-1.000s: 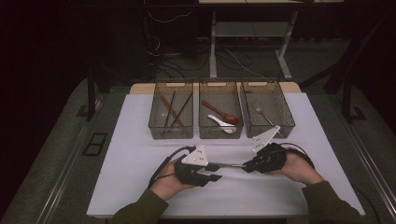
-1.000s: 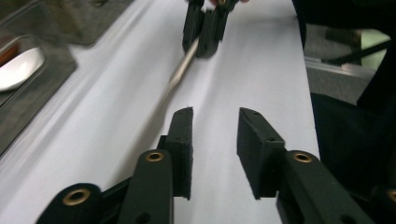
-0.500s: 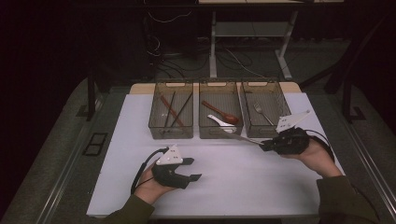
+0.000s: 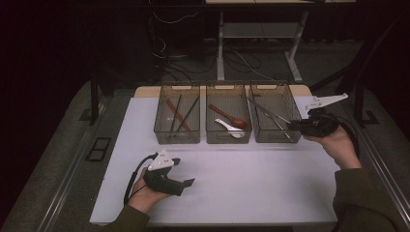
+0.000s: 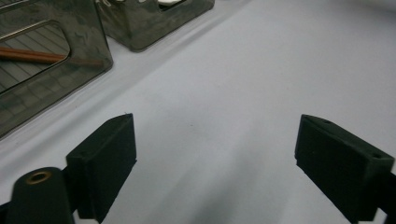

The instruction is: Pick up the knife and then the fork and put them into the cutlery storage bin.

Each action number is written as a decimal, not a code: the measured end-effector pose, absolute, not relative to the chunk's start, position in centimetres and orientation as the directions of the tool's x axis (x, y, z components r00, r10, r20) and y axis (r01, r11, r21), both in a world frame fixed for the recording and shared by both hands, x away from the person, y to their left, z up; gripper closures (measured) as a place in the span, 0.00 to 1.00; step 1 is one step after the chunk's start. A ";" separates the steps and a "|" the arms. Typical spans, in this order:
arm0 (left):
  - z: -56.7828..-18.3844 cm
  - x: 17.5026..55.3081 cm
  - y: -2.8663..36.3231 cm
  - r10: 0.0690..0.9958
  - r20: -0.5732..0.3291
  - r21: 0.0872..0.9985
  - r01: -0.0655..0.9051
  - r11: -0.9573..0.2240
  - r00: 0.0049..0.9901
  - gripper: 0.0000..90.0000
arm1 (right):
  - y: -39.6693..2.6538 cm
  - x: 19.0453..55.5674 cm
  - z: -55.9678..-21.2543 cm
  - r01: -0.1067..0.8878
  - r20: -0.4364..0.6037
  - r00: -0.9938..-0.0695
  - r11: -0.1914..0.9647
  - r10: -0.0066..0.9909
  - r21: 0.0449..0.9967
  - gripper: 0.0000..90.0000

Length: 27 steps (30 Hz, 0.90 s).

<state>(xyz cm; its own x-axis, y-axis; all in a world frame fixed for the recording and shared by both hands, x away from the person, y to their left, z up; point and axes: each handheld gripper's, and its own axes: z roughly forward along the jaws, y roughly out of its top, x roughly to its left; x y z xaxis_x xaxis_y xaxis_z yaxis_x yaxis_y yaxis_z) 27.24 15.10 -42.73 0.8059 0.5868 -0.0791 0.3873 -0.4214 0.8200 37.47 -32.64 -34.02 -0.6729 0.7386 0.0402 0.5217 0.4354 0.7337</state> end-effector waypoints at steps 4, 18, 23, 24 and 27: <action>-42.8 27.2 15.0 0.586 -0.075 0.815 0.388 -0.430 0.807 0.07 | -33.3 38.9 -34.1 0.558 0.035 -0.609 0.396 0.792 0.729 0.92; -42.9 27.1 14.9 0.581 -0.057 0.820 0.370 -0.437 0.812 0.00 | -31.5 43.7 -37.2 0.677 0.021 -0.495 0.371 0.868 0.636 0.92; -43.0 27.1 15.1 0.577 -0.052 0.820 0.365 -0.441 0.815 0.00 | -31.1 44.6 -38.6 0.698 0.027 -0.501 0.386 0.865 0.603 0.92; -43.1 27.1 15.2 0.578 -0.047 0.816 0.364 -0.448 0.815 0.00 | -31.1 44.7 -38.7 0.699 0.026 -0.504 0.390 0.863 0.599 0.92; -43.3 27.1 15.2 0.581 -0.053 0.811 0.375 -0.450 0.812 0.00 | -31.0 44.9 -39.1 0.700 0.027 -0.506 0.393 0.862 0.596 0.90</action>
